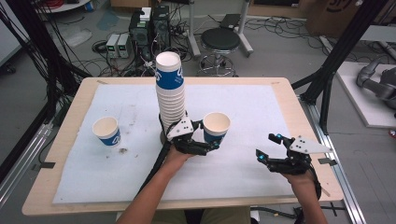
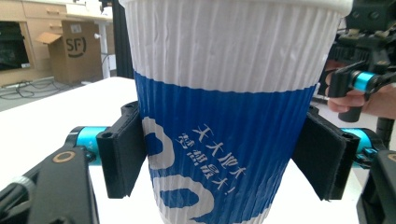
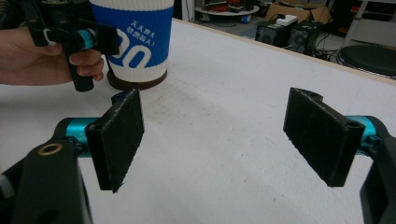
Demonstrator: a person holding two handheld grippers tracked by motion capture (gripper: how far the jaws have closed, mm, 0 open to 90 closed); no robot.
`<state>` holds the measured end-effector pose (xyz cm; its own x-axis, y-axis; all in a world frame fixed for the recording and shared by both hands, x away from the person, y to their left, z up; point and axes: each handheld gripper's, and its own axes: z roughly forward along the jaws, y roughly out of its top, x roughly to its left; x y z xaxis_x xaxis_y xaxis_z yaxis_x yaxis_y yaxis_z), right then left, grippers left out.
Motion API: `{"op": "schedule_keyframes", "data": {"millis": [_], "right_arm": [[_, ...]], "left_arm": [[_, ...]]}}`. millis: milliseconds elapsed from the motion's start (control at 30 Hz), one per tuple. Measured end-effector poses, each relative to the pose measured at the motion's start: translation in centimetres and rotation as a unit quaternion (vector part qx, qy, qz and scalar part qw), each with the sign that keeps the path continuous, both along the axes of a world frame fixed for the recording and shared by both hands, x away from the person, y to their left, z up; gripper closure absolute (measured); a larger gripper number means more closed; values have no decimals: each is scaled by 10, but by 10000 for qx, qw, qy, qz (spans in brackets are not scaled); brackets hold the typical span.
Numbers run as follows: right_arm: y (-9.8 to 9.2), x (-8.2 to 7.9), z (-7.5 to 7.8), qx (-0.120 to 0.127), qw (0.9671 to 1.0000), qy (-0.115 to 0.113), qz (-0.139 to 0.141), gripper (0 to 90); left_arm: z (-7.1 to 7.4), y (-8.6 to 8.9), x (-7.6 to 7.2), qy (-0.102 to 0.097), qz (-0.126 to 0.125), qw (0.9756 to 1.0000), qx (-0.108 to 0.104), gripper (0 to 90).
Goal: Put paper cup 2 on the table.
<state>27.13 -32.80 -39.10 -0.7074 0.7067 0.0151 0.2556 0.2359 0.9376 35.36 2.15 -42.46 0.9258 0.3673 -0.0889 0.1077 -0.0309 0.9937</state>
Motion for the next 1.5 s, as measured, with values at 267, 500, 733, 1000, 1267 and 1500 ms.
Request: {"op": "schedule_keyframes", "data": {"millis": [267, 500, 733, 1000, 1267, 1500], "right_arm": [[0, 0, 0, 5, 10000, -24, 5, 207], [0, -1, 1, 26, 10000, -26, 9, 207], [0, -2, 2, 36, 10000, -11, 17, 207], [0, -2, 2, 25, 10000, -53, 20, 208], [1, -3, 2, 13, 10000, -47, 40, 208], [5, -2, 1, 6, 10000, -9, 76, 208]], "left_arm": [[-14, -10, 7, 148, -33, 9995, 284, 249], [-28, -18, 14, 396, 21, 9967, 701, 251], [-27, -27, 13, 399, 251, 9913, 1225, 253], [-25, -35, 8, 490, 438, 9804, 1855, 255], [-24, -25, 0, 571, 508, 9757, 2056, 254], [-27, -22, -1, 653, 526, 9760, 2010, 245]]}}
